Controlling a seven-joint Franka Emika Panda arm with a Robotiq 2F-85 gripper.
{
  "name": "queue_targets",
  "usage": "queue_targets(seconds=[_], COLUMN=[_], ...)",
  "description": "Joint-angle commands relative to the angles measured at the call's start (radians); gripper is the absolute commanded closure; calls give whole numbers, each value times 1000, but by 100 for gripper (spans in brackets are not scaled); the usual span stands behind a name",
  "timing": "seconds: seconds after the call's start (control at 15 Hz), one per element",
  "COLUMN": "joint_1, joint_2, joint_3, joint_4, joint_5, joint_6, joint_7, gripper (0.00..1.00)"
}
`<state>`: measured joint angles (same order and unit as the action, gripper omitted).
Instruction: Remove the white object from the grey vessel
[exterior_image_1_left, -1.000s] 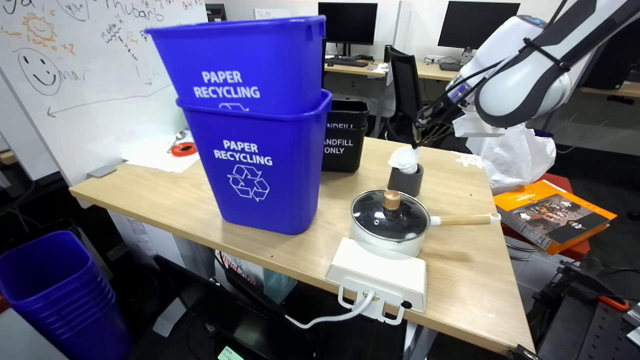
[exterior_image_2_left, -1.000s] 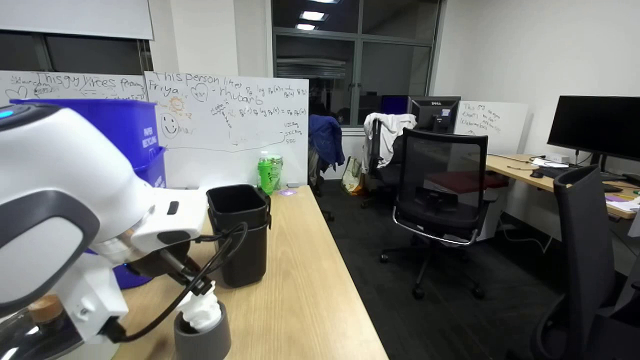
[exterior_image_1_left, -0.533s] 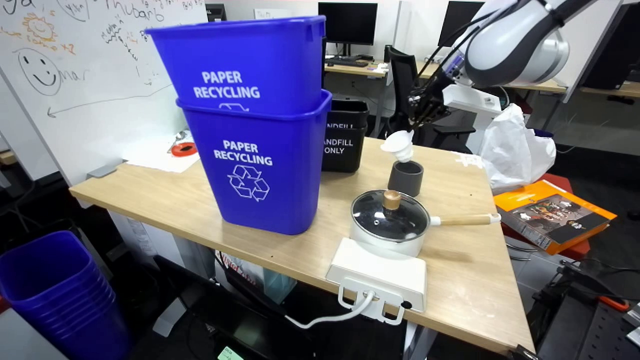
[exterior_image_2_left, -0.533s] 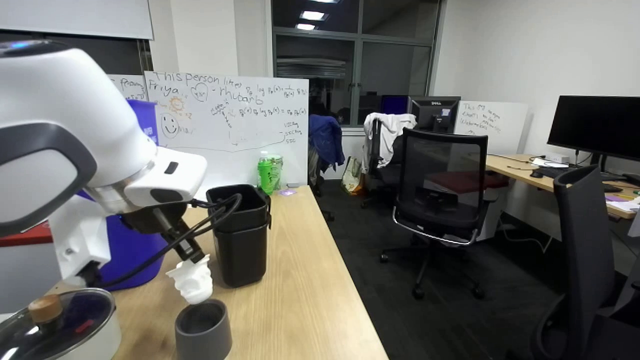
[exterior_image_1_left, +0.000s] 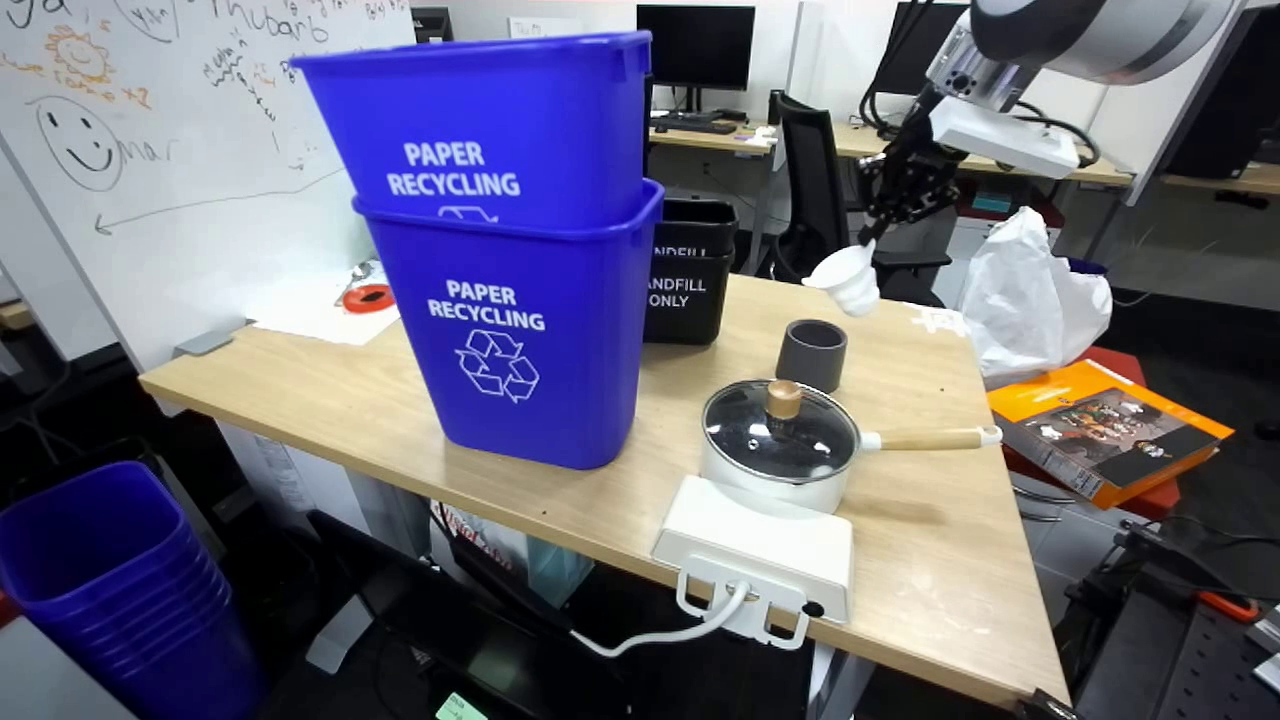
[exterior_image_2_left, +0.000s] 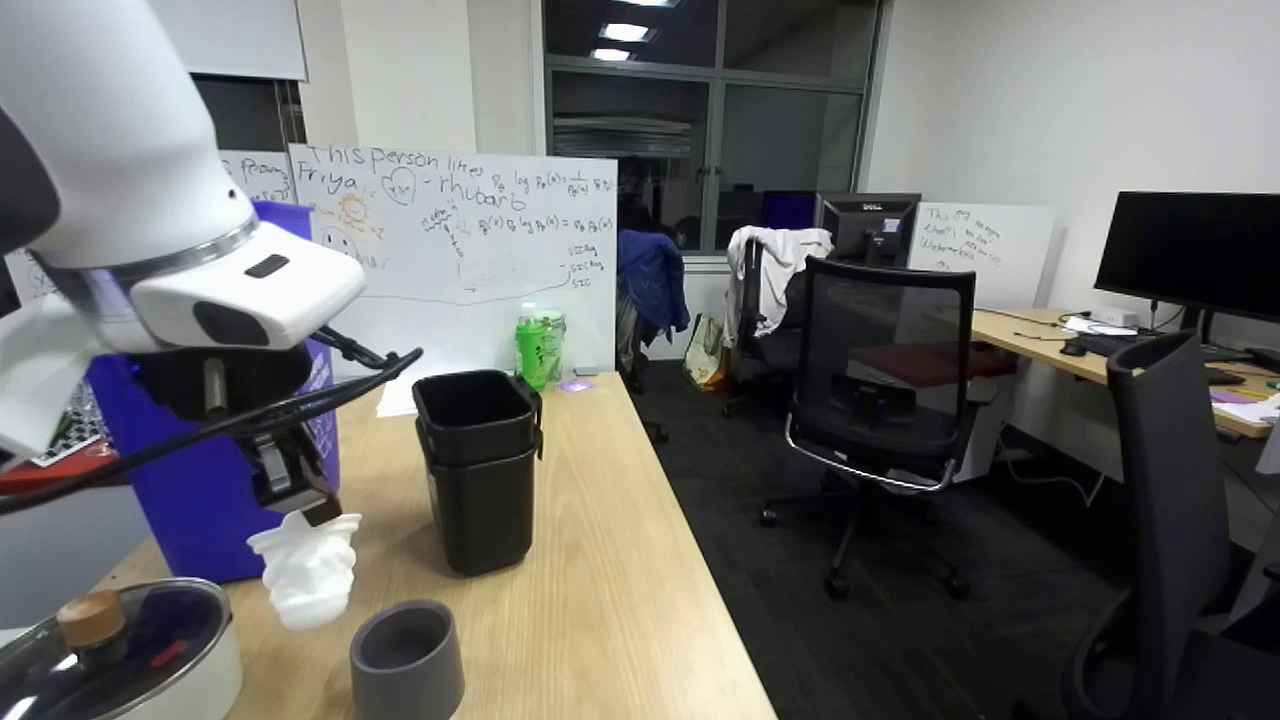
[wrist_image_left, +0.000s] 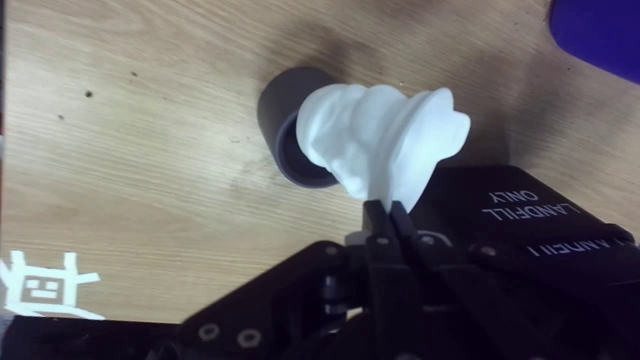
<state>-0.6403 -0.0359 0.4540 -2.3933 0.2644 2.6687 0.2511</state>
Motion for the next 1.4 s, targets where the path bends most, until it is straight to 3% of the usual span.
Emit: queue_targets(seconds=[0.0, 0.27, 0.47, 0.67, 0.93, 1.13, 1.33], joint_1=[220, 350, 391, 412, 452, 474, 461], joint_2=[-112, -181, -182, -142, -10, 81, 134], joint_3=[-256, -418, -468, -493, -516, -480, -391], joint_4=[-104, -242, -340, -414, -401, -401, -400], joint_5=[-25, -69, -112, -141, -111, -3, 87], joint_6=[-73, -77, 9, 182, 380, 479, 533], joint_7=[12, -8, -17, -16, -29, -74, -98], gripper=[99, 99, 99, 99, 99, 99, 99])
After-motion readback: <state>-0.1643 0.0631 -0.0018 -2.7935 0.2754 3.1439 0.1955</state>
